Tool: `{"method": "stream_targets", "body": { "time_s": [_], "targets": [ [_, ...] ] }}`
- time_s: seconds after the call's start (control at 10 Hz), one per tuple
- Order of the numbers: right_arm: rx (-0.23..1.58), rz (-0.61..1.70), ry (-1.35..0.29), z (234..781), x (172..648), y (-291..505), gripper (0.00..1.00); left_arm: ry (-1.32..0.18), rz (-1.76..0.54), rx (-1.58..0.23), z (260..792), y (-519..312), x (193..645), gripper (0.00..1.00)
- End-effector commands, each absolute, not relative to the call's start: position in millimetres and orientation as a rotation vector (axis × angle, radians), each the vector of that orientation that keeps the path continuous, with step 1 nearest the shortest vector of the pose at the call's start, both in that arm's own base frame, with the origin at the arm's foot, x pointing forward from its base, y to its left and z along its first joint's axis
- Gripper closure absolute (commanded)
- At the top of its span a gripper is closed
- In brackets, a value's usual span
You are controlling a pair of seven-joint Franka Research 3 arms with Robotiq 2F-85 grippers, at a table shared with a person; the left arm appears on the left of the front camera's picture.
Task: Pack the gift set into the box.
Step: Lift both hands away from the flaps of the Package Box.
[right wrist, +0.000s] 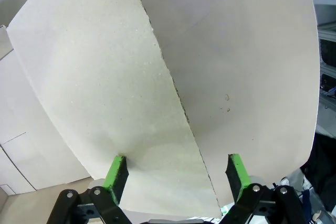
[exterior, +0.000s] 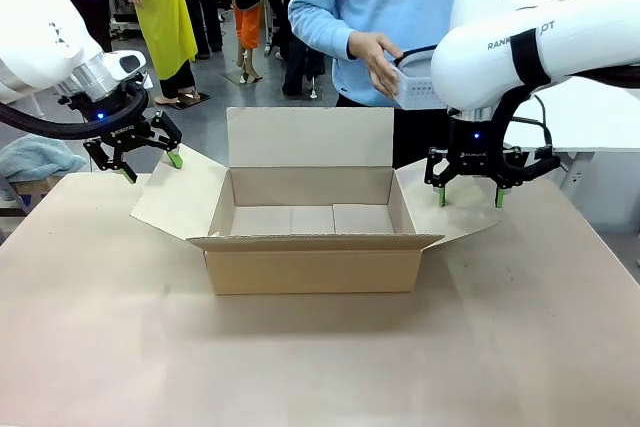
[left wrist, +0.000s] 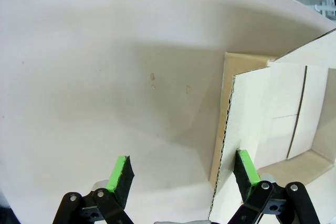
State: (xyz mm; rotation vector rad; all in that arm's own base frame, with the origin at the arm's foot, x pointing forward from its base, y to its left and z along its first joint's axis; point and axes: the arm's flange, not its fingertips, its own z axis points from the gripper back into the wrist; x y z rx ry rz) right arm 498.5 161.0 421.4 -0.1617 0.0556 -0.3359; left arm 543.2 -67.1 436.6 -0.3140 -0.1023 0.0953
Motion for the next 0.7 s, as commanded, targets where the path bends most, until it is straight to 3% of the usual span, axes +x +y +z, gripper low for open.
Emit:
{"method": "stream_targets", "body": {
  "time_s": [0.0,0.6],
  "targets": [
    [-0.183,-0.324,0.046,422.5,497.8,160.0,0.0,-0.106,0.105,-0.301,438.8,-67.4,541.6,0.0],
    [-0.183,-0.324,0.046,422.5,497.8,160.0,0.0,-0.106,0.105,-0.301,438.8,-67.4,541.6,0.0]
  ]
}}
